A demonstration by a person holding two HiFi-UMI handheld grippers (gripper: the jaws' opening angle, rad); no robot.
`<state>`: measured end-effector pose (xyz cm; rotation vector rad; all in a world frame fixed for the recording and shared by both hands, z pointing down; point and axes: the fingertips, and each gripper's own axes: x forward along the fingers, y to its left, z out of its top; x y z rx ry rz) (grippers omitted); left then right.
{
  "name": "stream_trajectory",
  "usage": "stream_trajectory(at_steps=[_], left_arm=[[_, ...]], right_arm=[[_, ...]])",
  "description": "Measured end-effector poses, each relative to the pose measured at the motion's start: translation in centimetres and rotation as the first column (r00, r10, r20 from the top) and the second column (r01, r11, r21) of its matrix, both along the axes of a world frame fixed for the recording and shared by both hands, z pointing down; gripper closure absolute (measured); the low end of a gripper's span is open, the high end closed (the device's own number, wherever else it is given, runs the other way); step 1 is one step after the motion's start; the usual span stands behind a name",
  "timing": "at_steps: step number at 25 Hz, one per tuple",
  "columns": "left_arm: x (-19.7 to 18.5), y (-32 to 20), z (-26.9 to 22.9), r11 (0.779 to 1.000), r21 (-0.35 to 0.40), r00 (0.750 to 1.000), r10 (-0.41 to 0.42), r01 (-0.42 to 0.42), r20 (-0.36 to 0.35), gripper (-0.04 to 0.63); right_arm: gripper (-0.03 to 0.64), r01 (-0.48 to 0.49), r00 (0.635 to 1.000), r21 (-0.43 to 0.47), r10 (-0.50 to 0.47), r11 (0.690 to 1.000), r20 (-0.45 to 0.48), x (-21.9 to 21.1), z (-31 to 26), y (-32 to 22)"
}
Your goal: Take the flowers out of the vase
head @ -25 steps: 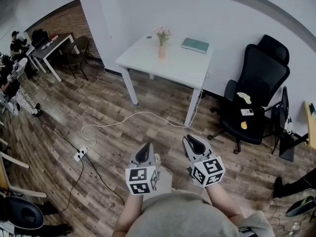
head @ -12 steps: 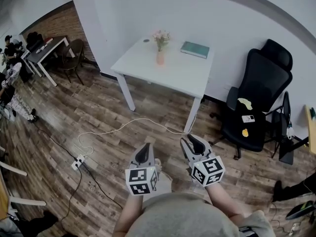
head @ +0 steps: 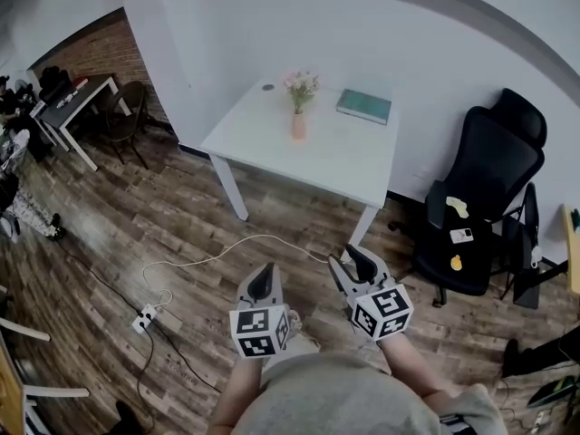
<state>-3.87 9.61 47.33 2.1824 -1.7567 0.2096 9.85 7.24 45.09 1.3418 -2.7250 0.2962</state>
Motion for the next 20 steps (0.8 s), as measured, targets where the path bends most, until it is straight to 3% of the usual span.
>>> stream_trajectory(at_steps=[20], left_arm=[[-6.7, -17.3, 0.0, 0.999, -0.024, 0.999, 0.046, -0.045, 0.007, 0.586]], right_arm=[[0.408, -0.038, 0.999, -0.015, 0.038, 0.999, 0.022, -6.8, -0.2, -17.1]])
